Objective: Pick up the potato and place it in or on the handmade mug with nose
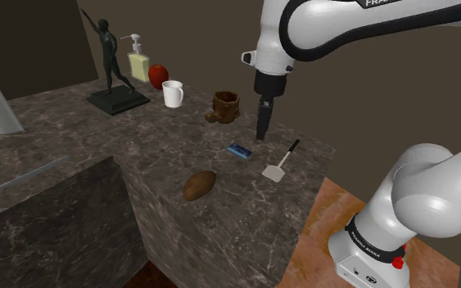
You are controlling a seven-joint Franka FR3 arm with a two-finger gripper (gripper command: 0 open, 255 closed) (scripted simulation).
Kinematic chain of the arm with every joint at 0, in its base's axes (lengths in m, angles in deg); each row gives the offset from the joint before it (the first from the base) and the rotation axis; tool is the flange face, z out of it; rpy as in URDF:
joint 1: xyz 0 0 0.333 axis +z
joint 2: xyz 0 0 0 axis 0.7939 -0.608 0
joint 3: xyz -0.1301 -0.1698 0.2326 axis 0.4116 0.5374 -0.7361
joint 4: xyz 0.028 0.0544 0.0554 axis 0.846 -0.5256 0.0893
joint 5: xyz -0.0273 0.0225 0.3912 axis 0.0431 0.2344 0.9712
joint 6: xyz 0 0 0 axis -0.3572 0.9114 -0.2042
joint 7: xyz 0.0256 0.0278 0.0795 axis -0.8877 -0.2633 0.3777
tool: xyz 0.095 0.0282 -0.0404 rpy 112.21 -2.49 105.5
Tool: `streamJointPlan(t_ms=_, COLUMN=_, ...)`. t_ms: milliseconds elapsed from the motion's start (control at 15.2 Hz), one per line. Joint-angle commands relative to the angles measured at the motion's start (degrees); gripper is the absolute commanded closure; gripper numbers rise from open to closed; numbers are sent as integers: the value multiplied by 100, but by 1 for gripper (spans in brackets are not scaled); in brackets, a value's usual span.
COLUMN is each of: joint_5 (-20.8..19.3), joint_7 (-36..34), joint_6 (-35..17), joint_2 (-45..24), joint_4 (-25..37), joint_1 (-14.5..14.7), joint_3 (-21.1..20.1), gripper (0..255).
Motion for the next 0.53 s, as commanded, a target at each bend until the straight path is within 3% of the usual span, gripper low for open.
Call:
streamJointPlan(t_ms=0, joint_5=7, joint_7=298, joint_6=-326, joint_2=-347, joint_4=57, joint_1=132, joint_3=-59, gripper=0)
streamJointPlan(t_ms=462, joint_5=36, joint_7=1085, joint_6=-1271, joint_2=-1463, joint_4=340, joint_1=625, joint_3=-429, gripper=0)
